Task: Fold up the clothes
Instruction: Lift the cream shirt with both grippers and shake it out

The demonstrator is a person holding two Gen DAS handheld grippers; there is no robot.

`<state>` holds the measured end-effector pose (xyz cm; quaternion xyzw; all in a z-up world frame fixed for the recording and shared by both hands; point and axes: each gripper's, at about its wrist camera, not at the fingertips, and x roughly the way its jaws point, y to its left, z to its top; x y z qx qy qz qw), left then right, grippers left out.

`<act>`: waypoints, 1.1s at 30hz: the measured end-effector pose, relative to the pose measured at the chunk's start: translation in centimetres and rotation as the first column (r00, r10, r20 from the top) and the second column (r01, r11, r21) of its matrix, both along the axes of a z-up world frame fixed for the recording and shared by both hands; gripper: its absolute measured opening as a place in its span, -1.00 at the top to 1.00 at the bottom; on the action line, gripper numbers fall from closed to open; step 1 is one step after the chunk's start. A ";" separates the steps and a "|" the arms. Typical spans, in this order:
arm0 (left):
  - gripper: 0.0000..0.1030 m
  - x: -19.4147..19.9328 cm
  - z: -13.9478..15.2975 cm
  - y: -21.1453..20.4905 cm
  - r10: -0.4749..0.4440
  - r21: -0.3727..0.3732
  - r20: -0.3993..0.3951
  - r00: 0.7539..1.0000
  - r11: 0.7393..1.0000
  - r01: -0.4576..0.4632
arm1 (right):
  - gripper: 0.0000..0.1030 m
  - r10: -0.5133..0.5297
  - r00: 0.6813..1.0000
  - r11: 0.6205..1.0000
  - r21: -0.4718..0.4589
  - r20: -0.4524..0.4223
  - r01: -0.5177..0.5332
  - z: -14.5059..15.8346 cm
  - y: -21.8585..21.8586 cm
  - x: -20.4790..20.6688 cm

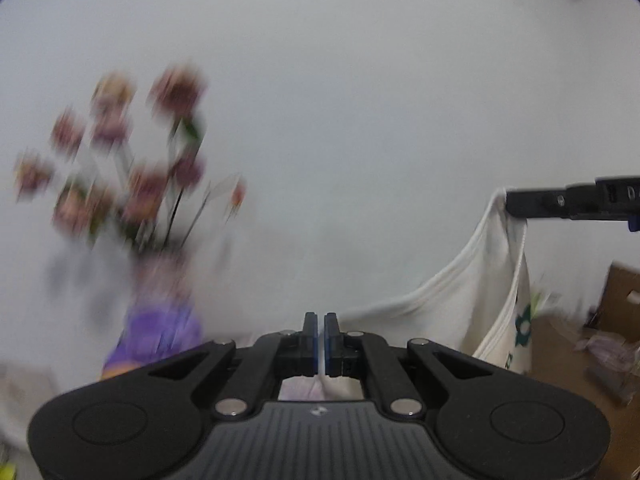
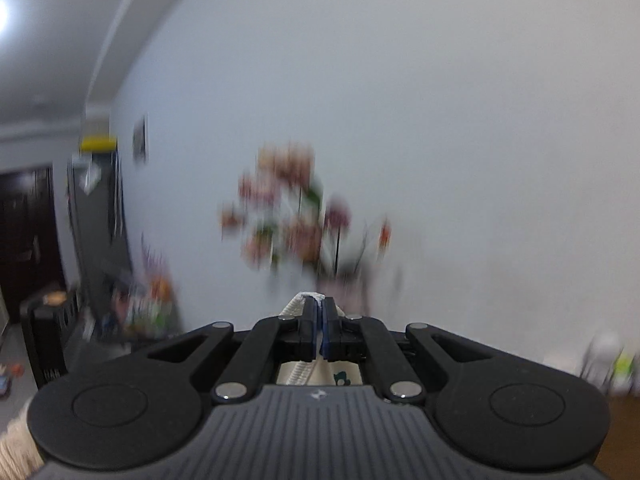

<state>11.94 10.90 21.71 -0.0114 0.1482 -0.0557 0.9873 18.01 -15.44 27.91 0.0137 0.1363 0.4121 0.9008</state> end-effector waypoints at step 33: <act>-0.30 0.9 -14.6 -5.5 -0.072 -0.078 -0.309 0.948 0.996 0.050 | -0.33 -0.173 0.914 0.971 -0.217 -0.368 0.097 -20.2 -0.9 11.9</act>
